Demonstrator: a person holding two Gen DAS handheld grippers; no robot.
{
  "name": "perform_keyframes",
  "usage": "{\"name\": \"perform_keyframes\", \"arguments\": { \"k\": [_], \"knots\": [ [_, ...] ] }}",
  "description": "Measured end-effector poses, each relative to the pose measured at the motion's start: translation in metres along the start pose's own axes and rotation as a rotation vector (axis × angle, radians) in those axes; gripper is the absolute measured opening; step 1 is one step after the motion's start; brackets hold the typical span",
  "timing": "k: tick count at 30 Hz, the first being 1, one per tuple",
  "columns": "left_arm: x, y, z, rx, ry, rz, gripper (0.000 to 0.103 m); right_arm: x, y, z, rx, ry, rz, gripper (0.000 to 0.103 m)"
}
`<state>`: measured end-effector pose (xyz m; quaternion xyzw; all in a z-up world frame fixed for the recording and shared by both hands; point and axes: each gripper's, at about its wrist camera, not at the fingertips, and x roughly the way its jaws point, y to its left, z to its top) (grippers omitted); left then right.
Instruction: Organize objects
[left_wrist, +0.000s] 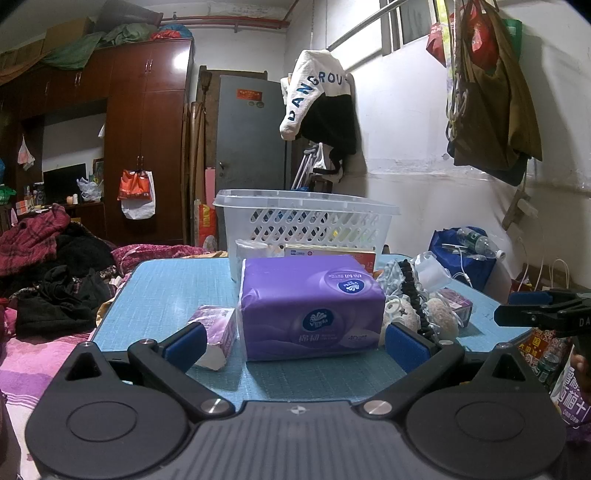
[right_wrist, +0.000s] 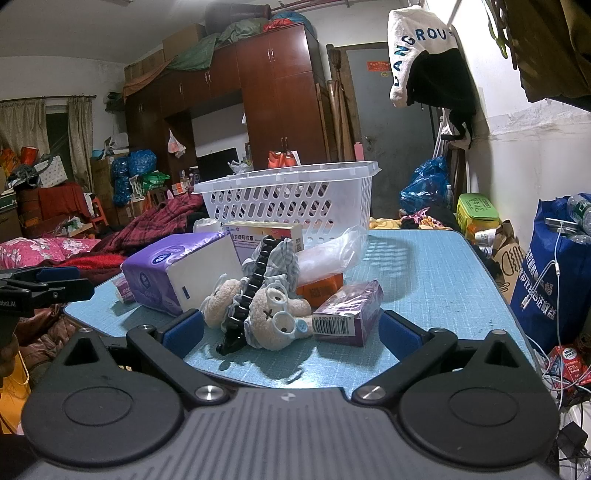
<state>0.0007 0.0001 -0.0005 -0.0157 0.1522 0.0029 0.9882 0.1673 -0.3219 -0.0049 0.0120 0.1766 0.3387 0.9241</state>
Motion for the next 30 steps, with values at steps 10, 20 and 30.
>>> {"name": "perform_keyframes", "arguments": {
  "k": [10,20,30],
  "knots": [
    [0.000,0.000,0.000,0.002,0.000,0.000,0.103,0.000,0.000,-0.001,-0.001,0.002,0.002,0.103],
    [-0.004,0.000,0.001,-0.002,-0.031,-0.002,0.103,0.000,0.001,0.000,-0.002,0.001,0.001,0.103],
    [0.004,0.008,0.006,0.086,-0.145,0.044,0.103,0.009,0.027,0.001,-0.119,-0.185,0.062,0.103]
  ]
}}
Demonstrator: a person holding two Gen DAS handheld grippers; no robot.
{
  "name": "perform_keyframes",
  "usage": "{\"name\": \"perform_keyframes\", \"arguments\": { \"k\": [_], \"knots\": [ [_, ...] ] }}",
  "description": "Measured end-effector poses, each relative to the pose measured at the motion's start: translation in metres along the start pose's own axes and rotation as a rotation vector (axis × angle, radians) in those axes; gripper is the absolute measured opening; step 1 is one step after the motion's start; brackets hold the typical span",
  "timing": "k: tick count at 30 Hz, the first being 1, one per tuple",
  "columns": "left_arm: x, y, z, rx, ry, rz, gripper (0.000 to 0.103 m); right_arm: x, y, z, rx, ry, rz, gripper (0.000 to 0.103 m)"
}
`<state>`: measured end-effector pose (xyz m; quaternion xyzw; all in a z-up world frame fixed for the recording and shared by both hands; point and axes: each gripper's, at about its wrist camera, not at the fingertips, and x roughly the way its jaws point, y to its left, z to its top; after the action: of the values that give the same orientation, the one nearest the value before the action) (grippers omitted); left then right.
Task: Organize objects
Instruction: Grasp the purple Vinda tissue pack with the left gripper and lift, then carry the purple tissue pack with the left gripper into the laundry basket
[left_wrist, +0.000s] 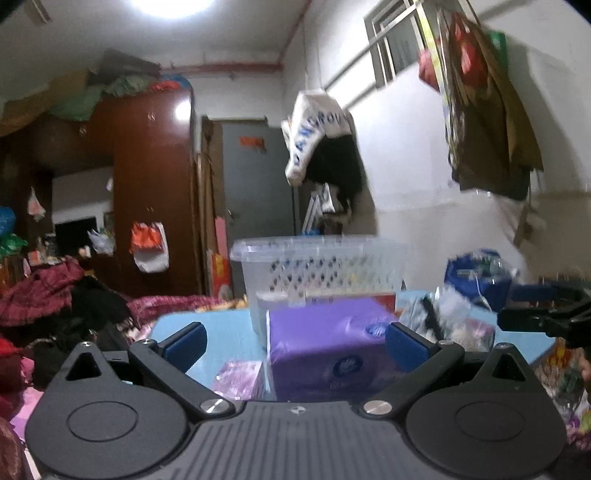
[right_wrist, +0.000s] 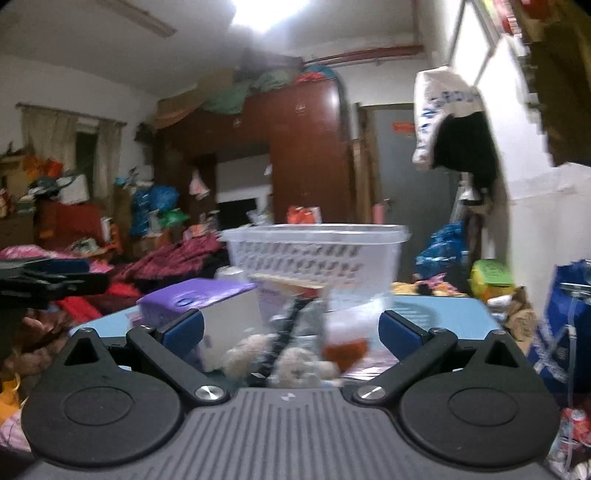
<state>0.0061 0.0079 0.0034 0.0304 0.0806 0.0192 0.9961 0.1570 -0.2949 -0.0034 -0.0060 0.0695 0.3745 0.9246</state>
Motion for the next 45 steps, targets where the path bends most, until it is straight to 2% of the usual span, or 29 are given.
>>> {"name": "perform_keyframes", "arguments": {
  "k": [2,5,9,11,12,14,19,24,25,27,28,31,34,39,42,45],
  "knots": [
    [0.010,0.009,-0.004,-0.022,0.019,-0.034,0.103,0.012,0.010,0.000,-0.020,0.027,0.033,0.103],
    [0.020,0.027,-0.009,-0.077,0.034,-0.113,0.101,0.031,0.019,-0.001,-0.027,0.061,0.138,0.103],
    [0.032,0.036,-0.016,-0.065,0.050,-0.185,0.089,0.047,0.028,0.000,-0.019,0.069,0.231,0.103],
    [0.041,0.037,-0.018,-0.056,0.062,-0.226,0.081,0.055,0.035,-0.001,-0.054,0.075,0.227,0.100],
    [0.045,0.037,-0.020,-0.052,0.070,-0.250,0.076,0.060,0.038,-0.002,-0.073,0.079,0.223,0.093],
    [0.050,0.039,-0.026,-0.052,0.078,-0.274,0.075,0.067,0.039,-0.003,-0.097,0.097,0.237,0.085],
    [0.058,0.052,-0.034,-0.045,0.071,-0.297,0.075,0.070,0.041,-0.006,-0.132,0.114,0.255,0.085],
    [0.070,0.057,-0.031,-0.047,0.069,-0.362,0.073,0.072,0.041,-0.009,-0.151,0.128,0.266,0.084],
    [0.071,0.057,-0.032,-0.049,0.066,-0.376,0.069,0.073,0.041,-0.010,-0.152,0.137,0.272,0.082],
    [0.069,0.052,-0.032,-0.039,0.058,-0.374,0.064,0.074,0.043,-0.011,-0.175,0.135,0.254,0.071],
    [0.068,0.050,-0.032,-0.023,0.058,-0.363,0.064,0.072,0.043,-0.012,-0.189,0.130,0.239,0.070],
    [0.062,0.049,-0.030,-0.011,0.047,-0.358,0.058,0.067,0.034,-0.009,-0.150,0.133,0.268,0.067],
    [0.056,0.049,-0.024,-0.022,0.029,-0.365,0.054,0.061,0.027,-0.005,-0.105,0.120,0.293,0.065],
    [0.048,0.037,-0.001,0.005,-0.013,-0.383,0.051,0.046,0.019,0.015,-0.106,0.067,0.296,0.063],
    [0.050,0.028,0.027,0.040,-0.041,-0.390,0.051,0.038,0.011,0.036,-0.115,0.026,0.280,0.062],
    [0.064,0.021,0.072,0.060,-0.073,-0.399,0.051,0.039,0.001,0.071,-0.123,-0.009,0.242,0.062]
  ]
}}
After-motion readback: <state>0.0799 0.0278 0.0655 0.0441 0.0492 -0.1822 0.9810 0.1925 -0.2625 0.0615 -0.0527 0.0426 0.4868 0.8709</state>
